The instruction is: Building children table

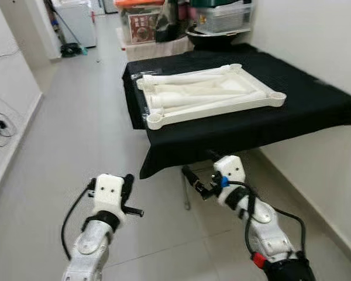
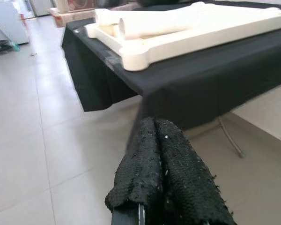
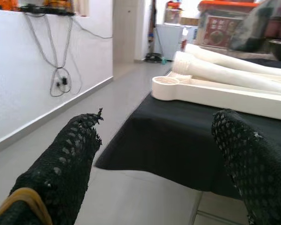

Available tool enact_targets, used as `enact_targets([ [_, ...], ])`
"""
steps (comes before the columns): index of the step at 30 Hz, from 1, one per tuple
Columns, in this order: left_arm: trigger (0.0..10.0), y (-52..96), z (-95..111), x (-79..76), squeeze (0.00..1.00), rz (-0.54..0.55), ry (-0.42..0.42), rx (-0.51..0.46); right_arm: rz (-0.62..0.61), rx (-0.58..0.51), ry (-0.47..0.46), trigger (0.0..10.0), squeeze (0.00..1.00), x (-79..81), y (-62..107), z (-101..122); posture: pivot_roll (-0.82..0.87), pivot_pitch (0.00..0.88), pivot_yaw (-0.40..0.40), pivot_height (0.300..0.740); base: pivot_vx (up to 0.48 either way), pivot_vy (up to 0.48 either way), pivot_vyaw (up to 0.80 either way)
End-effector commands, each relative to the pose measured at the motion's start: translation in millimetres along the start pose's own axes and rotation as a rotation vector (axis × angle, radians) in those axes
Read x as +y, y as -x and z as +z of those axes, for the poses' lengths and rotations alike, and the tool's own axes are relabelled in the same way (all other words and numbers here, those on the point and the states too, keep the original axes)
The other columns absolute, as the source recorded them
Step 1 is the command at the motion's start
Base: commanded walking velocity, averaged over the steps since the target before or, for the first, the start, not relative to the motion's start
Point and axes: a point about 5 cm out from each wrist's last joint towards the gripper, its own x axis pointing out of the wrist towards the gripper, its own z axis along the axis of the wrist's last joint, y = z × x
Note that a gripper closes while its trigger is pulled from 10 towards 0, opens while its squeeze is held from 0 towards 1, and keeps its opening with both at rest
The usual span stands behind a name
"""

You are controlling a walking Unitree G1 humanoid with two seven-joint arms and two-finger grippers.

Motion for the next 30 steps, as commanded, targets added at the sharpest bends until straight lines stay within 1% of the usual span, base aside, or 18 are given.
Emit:
enact_targets([
  [1,10.0,-0.4,-6.3,-1.5,0.00,-0.002,0.025,0.039,-0.008,0.027,-0.015,10.0,0.00,-3.3,2.2,-4.6,-0.03,0.071,0.023,0.740,0.000,0.307,0.00],
  [12,10.0,-1.8,-6.9,-0.7,0.00,-0.005,0.015,0.050,-0.023,0.033,-0.023,10.0,0.00,-4.8,1.5,-5.0,-0.03,0.080,0.024,0.740,0.000,0.480,0.00],
  [16,10.0,-2.0,-6.8,-0.3,0.00,-0.006,0.013,0.053,-0.036,0.036,-0.033,10.0,0.00,-5.8,1.2,-5.2,-0.03,0.085,0.027,0.740,0.000,0.480,0.00],
  [20,10.0,-3.2,-6.9,0.9,0.00,-0.009,0.012,0.058,-0.079,0.052,-0.067,10.0,0.00,-9.6,0.6,-7.3,-0.03,0.087,0.030,0.740,0.000,0.480,0.00],
  [25,10.0,-4.6,-6.6,2.2,0.00,0.000,0.024,0.056,-0.085,0.052,-0.071,10.0,0.00,-10.0,0.7,-7.4,-0.03,0.089,0.032,0.740,0.000,0.480,0.00],
  [27,10.0,-4.4,-4.6,2.4,0.00,-0.004,0.029,0.041,-0.085,0.052,-0.068,10.0,0.00,-10.0,0.4,-7.1,-0.03,0.090,0.034,0.740,0.000,0.000,0.00],
  [30,10.0,-3.9,-5.7,2.0,0.00,-0.007,0.022,0.051,-0.086,0.052,-0.066,10.0,0.00,-10.0,0.3,-7.0,-0.03,0.090,0.034,0.740,0.000,0.000,0.00],
])
